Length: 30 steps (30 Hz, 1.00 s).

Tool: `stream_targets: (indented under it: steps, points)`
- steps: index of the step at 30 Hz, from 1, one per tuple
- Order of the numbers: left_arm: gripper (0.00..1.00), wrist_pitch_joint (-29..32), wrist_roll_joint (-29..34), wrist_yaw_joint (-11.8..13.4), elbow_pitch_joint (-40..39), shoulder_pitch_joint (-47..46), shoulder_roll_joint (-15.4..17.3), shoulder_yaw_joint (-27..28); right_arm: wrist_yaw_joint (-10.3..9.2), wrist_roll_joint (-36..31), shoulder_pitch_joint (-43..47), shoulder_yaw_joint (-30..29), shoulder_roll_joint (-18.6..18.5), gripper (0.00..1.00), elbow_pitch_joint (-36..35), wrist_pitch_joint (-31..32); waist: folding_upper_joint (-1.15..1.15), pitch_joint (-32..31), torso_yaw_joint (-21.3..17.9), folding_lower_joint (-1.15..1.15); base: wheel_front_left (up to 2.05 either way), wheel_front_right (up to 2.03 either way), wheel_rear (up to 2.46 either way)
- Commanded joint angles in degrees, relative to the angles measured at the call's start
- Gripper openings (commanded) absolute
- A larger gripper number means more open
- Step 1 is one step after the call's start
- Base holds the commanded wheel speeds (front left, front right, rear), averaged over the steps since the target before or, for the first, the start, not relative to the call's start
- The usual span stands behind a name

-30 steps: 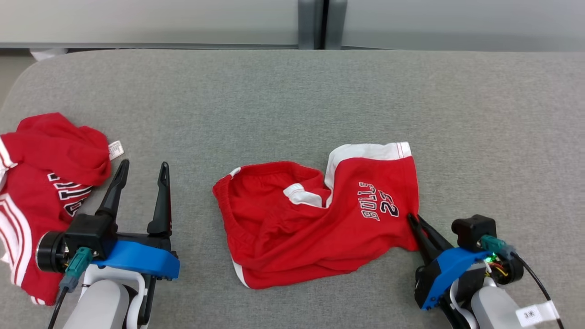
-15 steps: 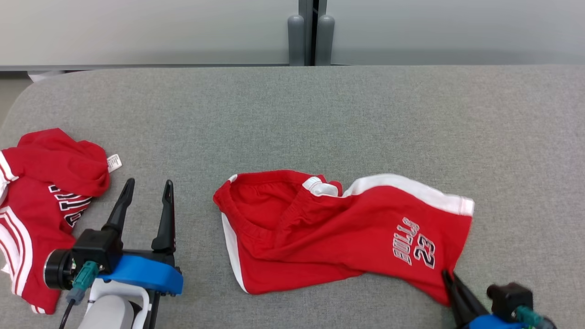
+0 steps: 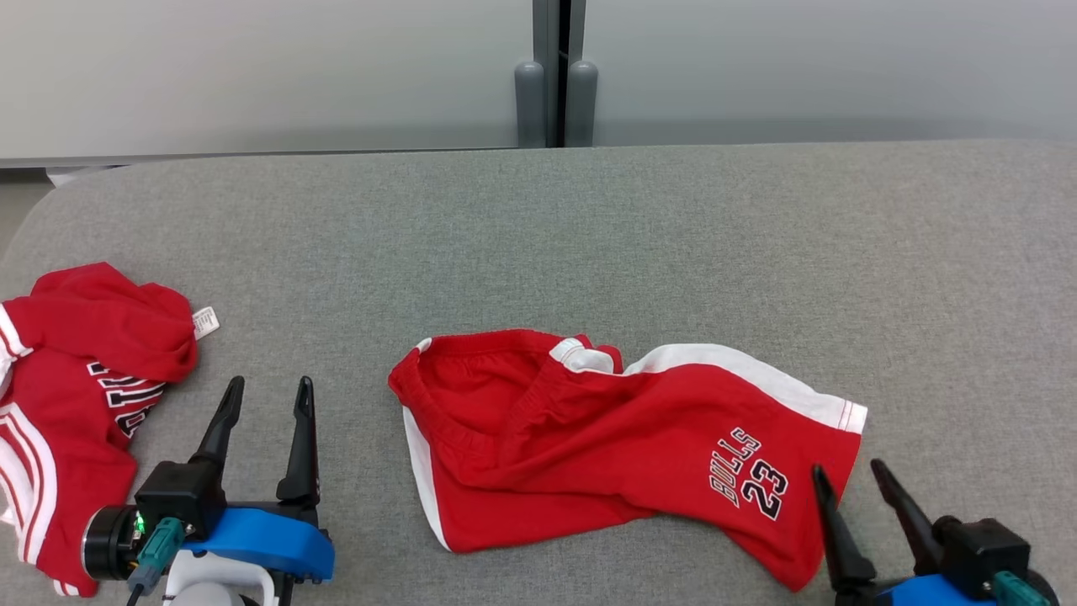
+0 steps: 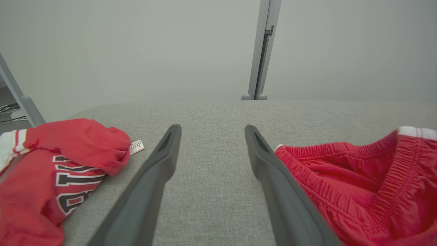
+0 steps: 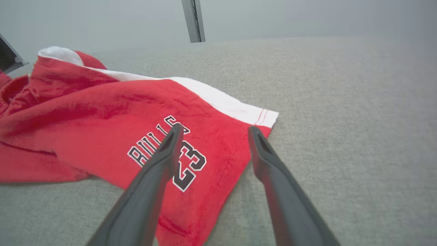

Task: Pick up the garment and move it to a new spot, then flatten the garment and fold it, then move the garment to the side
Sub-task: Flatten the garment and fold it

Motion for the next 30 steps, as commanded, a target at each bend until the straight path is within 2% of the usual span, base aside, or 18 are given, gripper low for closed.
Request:
stream_targets:
  steps: [1, 8, 13, 27, 30]
  points:
    - [1.00, -0.26, -0.18, 0.30, -0.08, 0.34, 0.26, 0.27, -0.01, -0.16, 0.20, -0.57, -0.21, 1.00, -1.81, 0.42, 0.00, -0.21, -0.20, 0.01, 0.00, 0.00, 0.00]
    - [1.00, 0.23, 0.31, 1.02, -1.52, 0.58, 0.85, -0.02, -0.01, 0.85, -3.60, -1.63, -2.32, 1.00, -11.09, 3.59, 0.00, -0.85, -0.76, 0.01, 0.00, 0.00, 0.00]
    - [1.00, 0.71, 0.45, 1.38, -2.62, 0.88, 1.11, -0.45, -0.01, 1.11, -4.32, -2.37, -2.55, 1.00, -14.21, 5.51, 0.00, -0.99, -0.46, 0.01, 0.00, 0.00, 0.00]
    - [1.00, 2.29, 0.07, 1.47, -3.74, -0.36, 2.34, -1.02, -0.01, 0.75, -4.10, -2.55, -1.42, 1.00, -15.21, 6.93, 0.00, -0.20, -0.31, 0.01, 0.00, 0.00, 0.00]
    - [1.00, 4.33, 0.55, 0.44, -5.92, -2.28, 2.37, -2.36, -0.01, 0.82, -4.35, -2.45, -1.27, 1.00, -14.96, 7.14, 0.00, 0.51, 0.04, 0.01, 0.00, 0.00, 0.00]
